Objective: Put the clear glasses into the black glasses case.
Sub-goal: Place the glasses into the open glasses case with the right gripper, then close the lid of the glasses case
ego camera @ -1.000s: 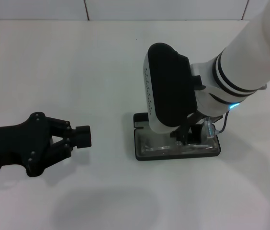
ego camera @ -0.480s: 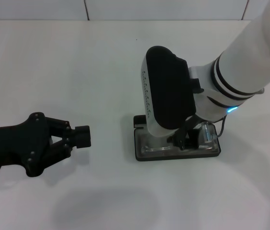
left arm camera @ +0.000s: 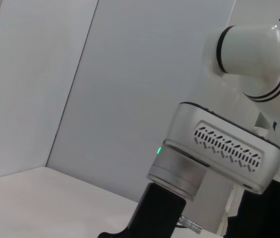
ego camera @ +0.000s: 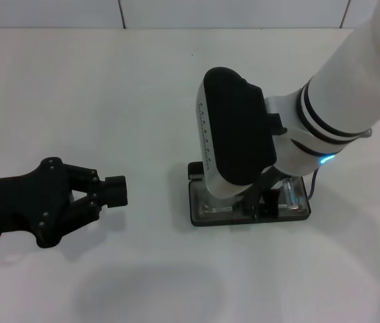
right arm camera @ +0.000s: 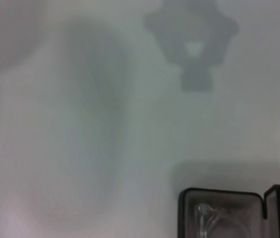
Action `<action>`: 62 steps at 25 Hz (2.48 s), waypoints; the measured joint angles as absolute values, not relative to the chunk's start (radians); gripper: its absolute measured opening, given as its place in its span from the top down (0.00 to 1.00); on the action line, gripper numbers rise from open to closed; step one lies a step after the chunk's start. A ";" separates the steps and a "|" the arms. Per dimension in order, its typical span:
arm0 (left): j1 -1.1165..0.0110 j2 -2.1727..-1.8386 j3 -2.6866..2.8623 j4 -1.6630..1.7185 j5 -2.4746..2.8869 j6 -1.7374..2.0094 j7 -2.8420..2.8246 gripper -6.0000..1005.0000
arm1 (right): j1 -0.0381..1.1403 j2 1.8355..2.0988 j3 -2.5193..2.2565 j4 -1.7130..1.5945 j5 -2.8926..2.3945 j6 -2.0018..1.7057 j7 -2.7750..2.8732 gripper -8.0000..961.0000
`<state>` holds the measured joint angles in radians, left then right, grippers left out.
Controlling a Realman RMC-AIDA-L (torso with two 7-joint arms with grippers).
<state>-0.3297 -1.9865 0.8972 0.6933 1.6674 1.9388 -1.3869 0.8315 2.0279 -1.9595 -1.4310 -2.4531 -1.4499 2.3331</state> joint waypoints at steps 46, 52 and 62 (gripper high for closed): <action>-0.797 -2.091 0.941 0.493 1.906 1.343 -1.499 0.86 | 0.145 2.019 -1.005 -1.447 -1.726 -1.127 1.745 0.82; -0.804 -2.096 1.088 0.473 1.824 1.312 -1.499 0.86 | 0.164 2.017 -0.828 -1.260 -1.535 -1.269 1.598 0.81; -0.808 -2.097 1.127 0.462 1.805 1.292 -1.498 0.86 | 0.188 2.017 -0.815 -1.193 -1.532 -1.288 1.559 0.80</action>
